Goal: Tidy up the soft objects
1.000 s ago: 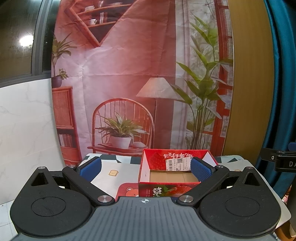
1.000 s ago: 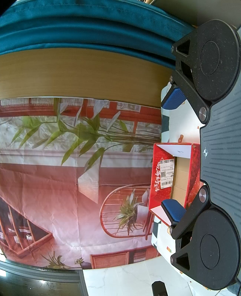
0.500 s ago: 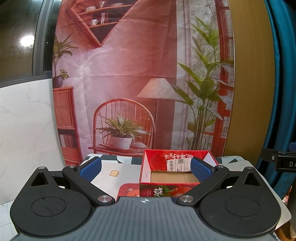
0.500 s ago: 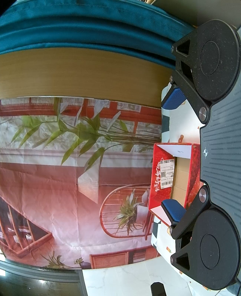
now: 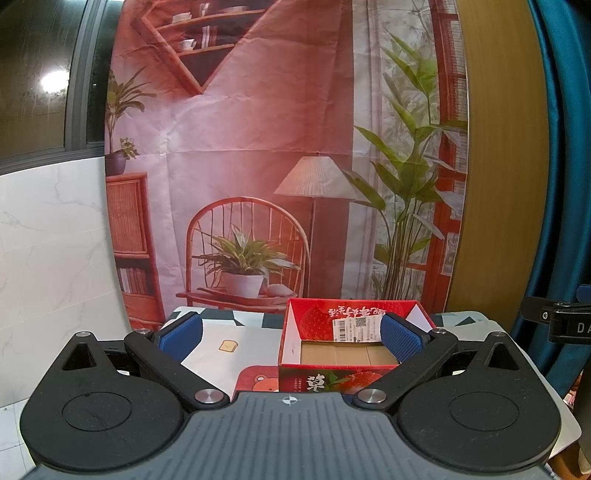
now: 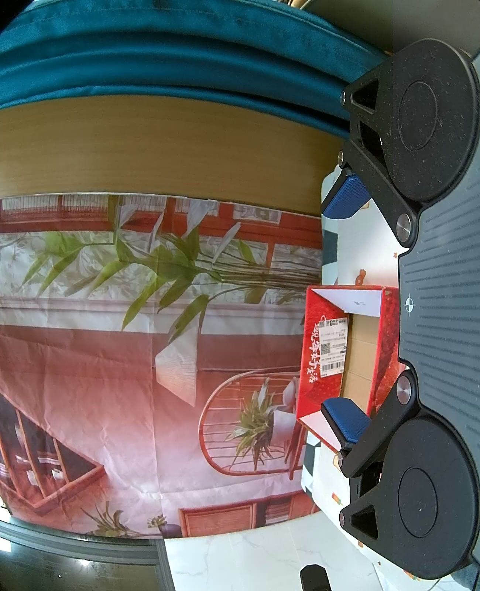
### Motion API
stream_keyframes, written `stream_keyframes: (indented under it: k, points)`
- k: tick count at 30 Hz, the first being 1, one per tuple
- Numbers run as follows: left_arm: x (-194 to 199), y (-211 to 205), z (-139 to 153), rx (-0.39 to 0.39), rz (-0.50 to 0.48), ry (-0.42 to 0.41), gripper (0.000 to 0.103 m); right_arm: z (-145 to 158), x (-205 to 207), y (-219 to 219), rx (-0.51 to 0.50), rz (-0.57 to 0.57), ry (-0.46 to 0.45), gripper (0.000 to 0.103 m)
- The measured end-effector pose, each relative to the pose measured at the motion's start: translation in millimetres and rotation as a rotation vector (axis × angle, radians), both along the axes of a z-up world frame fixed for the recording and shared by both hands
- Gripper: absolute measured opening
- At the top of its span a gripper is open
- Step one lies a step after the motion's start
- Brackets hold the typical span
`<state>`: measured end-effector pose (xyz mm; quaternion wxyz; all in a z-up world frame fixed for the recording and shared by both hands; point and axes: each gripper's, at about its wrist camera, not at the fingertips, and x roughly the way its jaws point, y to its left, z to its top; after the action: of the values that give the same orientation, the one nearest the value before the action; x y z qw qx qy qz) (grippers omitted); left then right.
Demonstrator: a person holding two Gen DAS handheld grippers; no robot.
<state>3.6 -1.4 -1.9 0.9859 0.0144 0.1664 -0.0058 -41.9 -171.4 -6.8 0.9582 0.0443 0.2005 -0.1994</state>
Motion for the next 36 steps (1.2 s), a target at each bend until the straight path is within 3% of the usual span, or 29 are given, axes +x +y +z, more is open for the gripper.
stream_keyframes:
  k: [29,36]
  points:
    - [0.6,-0.8,-0.6,0.003,0.0,0.003,0.103,3.2,2.3,3.5,0.003,-0.001,0.004,0.103]
    - [12.0,0.5,-18.6,0.012,0.017,0.026,0.103,-19.0,8.8,0.4,0.058,0.064,-0.013,0.103]
